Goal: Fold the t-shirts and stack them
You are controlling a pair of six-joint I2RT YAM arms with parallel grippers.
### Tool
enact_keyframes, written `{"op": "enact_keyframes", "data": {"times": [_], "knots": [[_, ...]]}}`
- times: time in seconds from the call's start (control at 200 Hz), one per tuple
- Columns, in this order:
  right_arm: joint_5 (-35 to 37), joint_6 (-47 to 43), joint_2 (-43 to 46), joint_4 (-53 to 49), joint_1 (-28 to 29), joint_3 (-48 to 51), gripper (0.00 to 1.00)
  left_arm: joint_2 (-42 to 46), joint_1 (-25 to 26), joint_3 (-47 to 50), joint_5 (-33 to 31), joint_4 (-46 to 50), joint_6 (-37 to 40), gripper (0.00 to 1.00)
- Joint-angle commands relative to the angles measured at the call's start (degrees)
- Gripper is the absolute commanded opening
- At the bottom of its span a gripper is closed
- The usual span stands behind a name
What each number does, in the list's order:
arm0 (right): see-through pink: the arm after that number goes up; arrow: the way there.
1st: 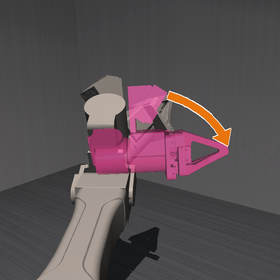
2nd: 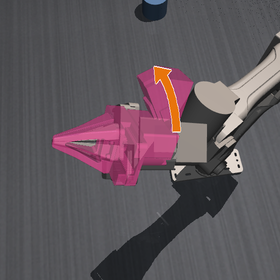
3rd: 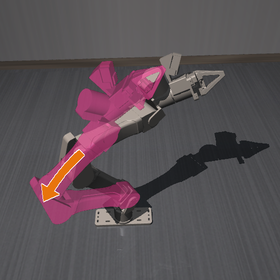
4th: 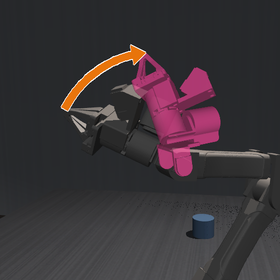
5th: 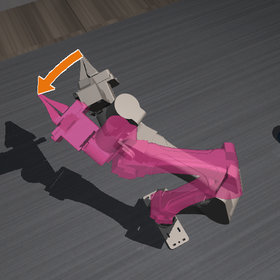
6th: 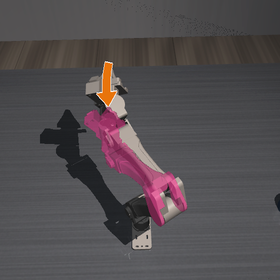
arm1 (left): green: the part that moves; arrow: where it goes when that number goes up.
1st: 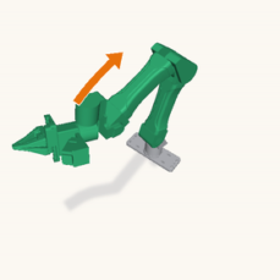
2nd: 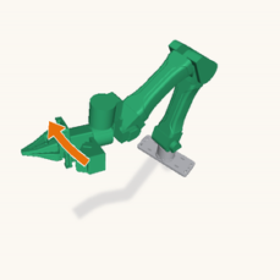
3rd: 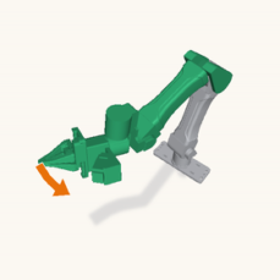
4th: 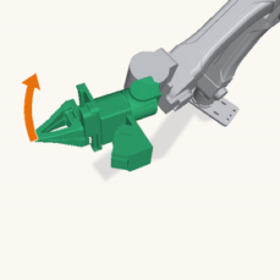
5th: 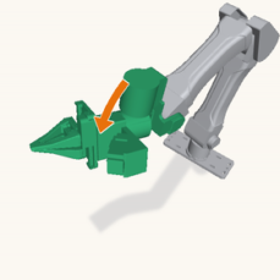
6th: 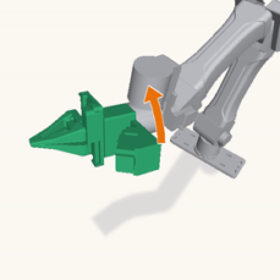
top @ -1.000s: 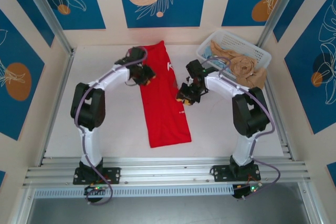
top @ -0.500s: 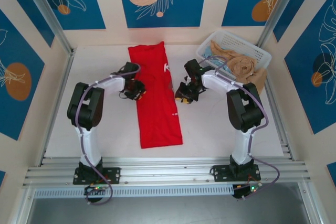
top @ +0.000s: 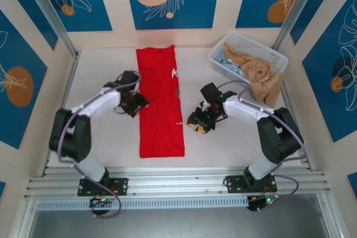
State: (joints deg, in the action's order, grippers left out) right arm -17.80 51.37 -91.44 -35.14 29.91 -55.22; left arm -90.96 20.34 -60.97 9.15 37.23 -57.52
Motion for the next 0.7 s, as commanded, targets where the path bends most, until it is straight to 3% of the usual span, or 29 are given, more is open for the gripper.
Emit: {"op": "enact_keyframes", "data": {"times": [0.0,0.13,0.385,0.575,0.69], "knots": [[-7.09,3.79,1.69,3.37,2.92,3.22,0.46,5.06,2.83,11.16,6.58,7.0,2.2,0.52],[-8.29,5.42,1.33,4.78,5.61,5.58,0.48,10.53,6.77,20.29,11.58,5.07,-0.22,0.53],[-9.54,6.55,-4.38,6.0,9.53,5.27,0.49,12.19,10.08,25.98,12.31,1.39,-2.94,0.51],[-9.16,6.93,-7.6,4.53,11.09,4.51,0.48,11.68,13.15,26.43,12.05,-1.12,-5.65,0.39],[-9.35,7.48,-8.84,5.32,12.98,3.73,0.48,12.2,13.85,27.27,11.25,-2.41,-6.73,0.22]]}}
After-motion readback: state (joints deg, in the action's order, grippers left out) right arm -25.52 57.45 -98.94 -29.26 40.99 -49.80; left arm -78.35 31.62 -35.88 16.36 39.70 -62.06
